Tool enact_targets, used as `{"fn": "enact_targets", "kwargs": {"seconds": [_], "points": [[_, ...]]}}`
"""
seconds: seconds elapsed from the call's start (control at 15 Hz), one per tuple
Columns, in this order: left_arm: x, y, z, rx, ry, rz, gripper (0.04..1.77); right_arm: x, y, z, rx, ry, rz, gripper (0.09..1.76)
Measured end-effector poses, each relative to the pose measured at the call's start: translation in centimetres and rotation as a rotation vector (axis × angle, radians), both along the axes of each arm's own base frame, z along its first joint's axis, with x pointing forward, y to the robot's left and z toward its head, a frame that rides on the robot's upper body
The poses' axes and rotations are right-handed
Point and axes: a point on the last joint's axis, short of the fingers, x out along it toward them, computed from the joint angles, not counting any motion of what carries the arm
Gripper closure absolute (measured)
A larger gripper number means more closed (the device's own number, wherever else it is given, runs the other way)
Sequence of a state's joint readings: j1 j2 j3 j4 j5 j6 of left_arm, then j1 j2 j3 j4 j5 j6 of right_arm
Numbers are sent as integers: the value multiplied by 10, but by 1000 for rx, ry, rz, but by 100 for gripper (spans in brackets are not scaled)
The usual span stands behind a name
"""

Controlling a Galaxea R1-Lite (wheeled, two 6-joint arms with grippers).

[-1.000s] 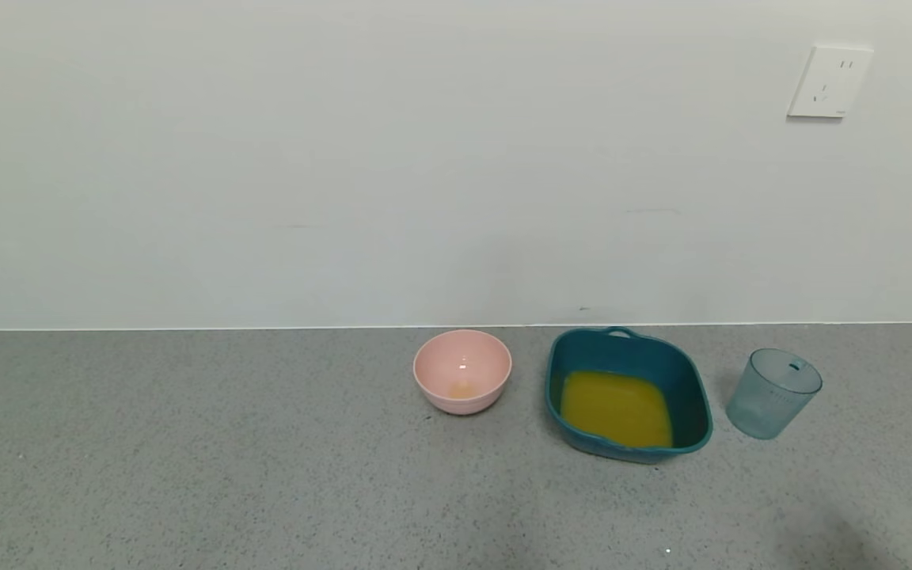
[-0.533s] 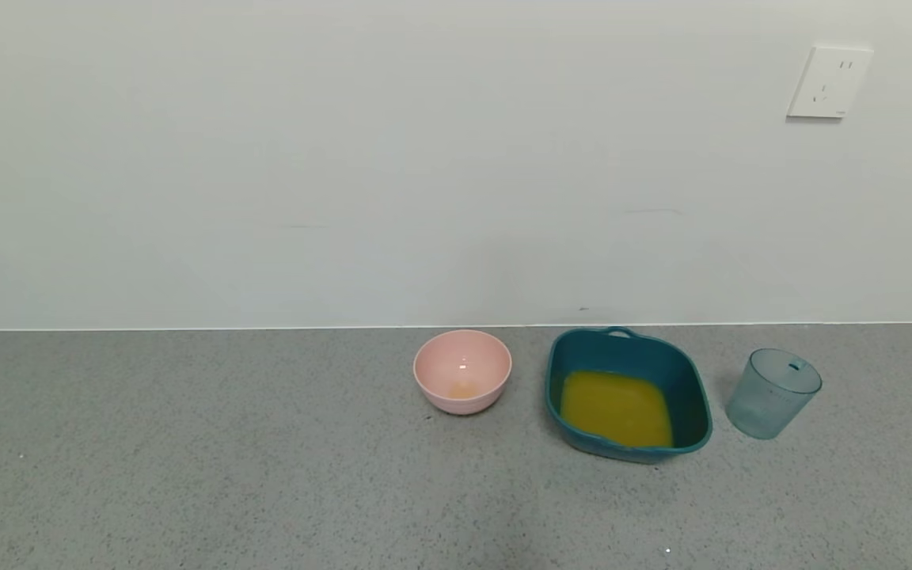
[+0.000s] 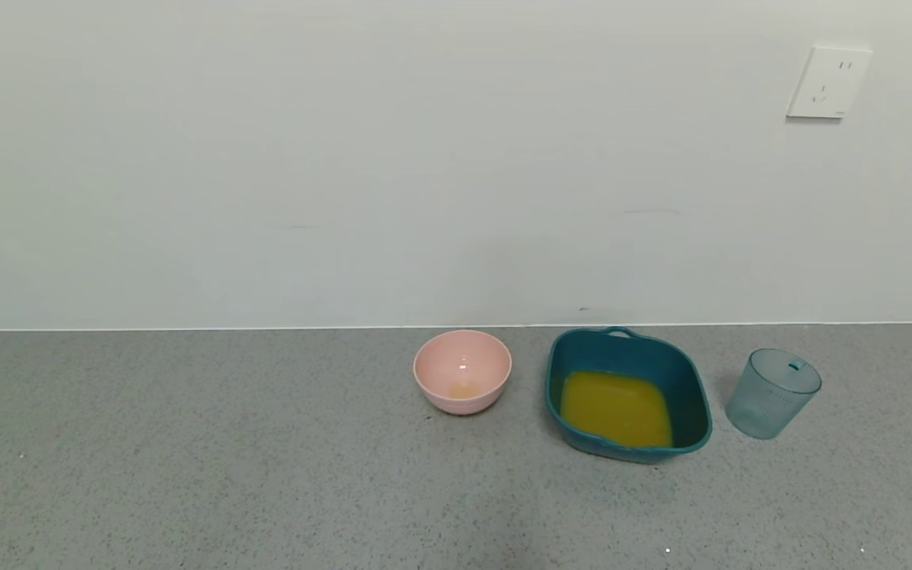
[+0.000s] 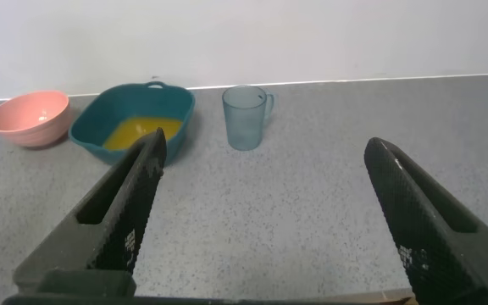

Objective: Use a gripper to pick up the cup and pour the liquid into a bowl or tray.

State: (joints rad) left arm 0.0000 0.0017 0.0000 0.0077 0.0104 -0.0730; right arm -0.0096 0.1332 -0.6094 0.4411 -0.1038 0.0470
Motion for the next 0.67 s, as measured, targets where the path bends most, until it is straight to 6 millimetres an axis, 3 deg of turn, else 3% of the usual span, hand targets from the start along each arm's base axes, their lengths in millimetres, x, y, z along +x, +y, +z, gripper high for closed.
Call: {"fn": "enact_targets", "kwargs": {"seconds": [0.33,0.67], "points": [[0,0,0,0,0,0,9,-15,-1,-19,-2,-44,-7,15],[0,0,0,0,0,0,9,-1,-1,-33,-2,-84,-10,15]]}}
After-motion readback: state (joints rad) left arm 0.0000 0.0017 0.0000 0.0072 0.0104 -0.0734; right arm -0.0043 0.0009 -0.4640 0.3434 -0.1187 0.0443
